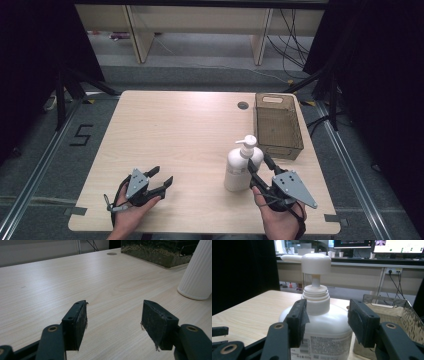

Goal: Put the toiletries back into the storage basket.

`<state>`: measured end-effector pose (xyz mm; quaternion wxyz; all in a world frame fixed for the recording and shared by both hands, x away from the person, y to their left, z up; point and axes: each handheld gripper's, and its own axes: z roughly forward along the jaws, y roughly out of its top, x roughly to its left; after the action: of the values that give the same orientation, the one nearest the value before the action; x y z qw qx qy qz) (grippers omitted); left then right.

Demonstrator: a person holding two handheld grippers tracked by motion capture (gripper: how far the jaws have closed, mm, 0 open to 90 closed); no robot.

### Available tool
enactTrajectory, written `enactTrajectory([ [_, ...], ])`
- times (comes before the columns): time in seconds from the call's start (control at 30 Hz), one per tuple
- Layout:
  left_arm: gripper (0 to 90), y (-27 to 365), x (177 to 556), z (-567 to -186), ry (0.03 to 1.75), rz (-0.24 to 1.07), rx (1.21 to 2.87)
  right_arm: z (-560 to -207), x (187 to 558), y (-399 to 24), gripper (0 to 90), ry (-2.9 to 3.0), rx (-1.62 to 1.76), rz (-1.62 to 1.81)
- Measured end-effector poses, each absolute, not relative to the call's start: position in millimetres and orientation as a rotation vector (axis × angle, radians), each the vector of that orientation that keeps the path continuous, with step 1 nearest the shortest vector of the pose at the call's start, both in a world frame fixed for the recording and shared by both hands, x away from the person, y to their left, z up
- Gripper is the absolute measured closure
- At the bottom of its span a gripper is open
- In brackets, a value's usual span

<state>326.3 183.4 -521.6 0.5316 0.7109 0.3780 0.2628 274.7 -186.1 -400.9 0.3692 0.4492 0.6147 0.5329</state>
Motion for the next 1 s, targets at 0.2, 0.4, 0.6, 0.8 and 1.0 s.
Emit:
enactTrajectory([
  [0.2, 36.6, 184, 326, -522, 0.901, 0.627, 1.697, -395, 282, -177, 49.9, 1.577, 1.146, 1.383],
  [0.4, 36.6, 183, 327, -522, 0.906, 0.626, 1.7, -390, 289, -172, 48.1, 1.587, 1.146, 1.377],
  [0.6, 36.5, 184, 326, -522, 0.905, 0.626, 1.694, -385, 299, -167, 47.6, 1.568, 1.133, 1.373],
  [0.8, 36.3, 184, 327, -522, 0.904, 0.625, 1.698, -384, 303, -164, 48.1, 1.567, 1.13, 1.359],
  [1.0, 36.3, 184, 327, -522, 0.904, 0.627, 1.698, -380, 308, -163, 48.6, 1.558, 1.116, 1.345],
])
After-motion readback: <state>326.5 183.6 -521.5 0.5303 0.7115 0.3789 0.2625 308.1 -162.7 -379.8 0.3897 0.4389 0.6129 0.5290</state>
